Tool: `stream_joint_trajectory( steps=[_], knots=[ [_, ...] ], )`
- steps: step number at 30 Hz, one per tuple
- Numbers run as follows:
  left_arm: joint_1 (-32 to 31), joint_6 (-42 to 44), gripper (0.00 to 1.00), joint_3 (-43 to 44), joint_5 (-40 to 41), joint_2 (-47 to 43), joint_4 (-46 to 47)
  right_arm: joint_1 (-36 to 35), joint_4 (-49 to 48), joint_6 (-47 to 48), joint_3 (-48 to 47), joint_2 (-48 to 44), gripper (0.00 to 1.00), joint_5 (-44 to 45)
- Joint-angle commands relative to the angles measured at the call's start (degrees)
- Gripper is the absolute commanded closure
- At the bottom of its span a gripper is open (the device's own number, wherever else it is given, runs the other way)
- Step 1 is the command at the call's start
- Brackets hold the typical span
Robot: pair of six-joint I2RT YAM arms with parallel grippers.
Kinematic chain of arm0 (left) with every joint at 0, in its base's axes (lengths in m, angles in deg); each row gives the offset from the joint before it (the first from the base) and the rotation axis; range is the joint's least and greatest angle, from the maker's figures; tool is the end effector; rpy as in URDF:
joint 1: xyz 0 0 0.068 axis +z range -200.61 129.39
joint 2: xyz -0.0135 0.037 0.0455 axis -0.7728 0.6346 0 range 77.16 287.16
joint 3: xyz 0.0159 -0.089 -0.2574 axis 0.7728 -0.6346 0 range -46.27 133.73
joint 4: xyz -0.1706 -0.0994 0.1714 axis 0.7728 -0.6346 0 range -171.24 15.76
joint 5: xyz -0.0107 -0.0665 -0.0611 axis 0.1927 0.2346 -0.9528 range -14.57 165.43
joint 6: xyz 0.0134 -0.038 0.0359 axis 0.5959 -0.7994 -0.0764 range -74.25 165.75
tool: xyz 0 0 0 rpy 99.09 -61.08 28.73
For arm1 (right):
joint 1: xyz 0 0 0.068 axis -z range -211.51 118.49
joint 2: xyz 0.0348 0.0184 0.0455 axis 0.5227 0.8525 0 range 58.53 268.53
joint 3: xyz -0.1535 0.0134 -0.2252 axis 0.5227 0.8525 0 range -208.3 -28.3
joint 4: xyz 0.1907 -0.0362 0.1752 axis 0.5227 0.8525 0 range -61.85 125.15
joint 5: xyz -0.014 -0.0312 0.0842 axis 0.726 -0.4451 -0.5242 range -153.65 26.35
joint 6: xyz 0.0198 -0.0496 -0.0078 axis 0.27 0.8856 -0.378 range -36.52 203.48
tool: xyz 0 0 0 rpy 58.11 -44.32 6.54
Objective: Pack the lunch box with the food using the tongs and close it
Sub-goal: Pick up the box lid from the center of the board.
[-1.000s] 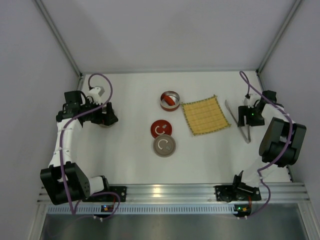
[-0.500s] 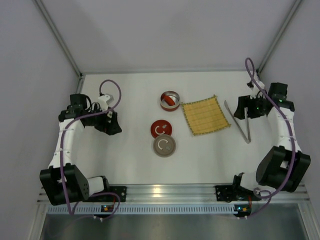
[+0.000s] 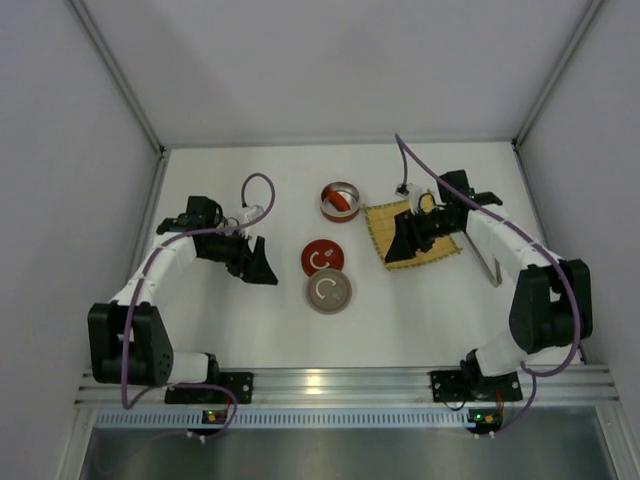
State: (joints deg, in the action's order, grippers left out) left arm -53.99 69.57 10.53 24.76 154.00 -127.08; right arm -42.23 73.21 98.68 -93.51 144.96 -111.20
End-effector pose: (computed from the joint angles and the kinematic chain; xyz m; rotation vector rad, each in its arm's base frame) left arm 0.2371 -0.0416 0.2507 0.7574 2.3768 -1.0930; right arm 0.2831 0.0803 0.2545 -0.7856 2.3834 1.0795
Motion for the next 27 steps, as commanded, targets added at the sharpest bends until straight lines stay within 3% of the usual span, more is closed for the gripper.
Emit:
stream_joint_trajectory(
  steps=[1, 9, 13, 27],
  knots=[
    [-1.0, -6.4, 0.18, -1.1, -7.2, 3.0, 7.7, -3.2, -6.1, -3.0, -0.5, 2.5, 0.4, -4.6],
    [-7.7, -16.9, 0.25, -2.7, -2.5, 12.1, 21.1, -7.5, -10.7, -5.4, 0.5, 6.7, 0.41, -3.1],
    [-9.2, -17.9, 0.27, -2.5, -2.0, 18.9, 24.6, -8.2, -11.8, -5.7, 1.0, 8.9, 0.41, -3.2],
    [-13.6, -23.3, 0.32, -1.3, -6.1, 30.4, 35.3, -8.3, -12.1, -5.2, 2.5, 11.4, 0.4, -4.6]
  ],
)
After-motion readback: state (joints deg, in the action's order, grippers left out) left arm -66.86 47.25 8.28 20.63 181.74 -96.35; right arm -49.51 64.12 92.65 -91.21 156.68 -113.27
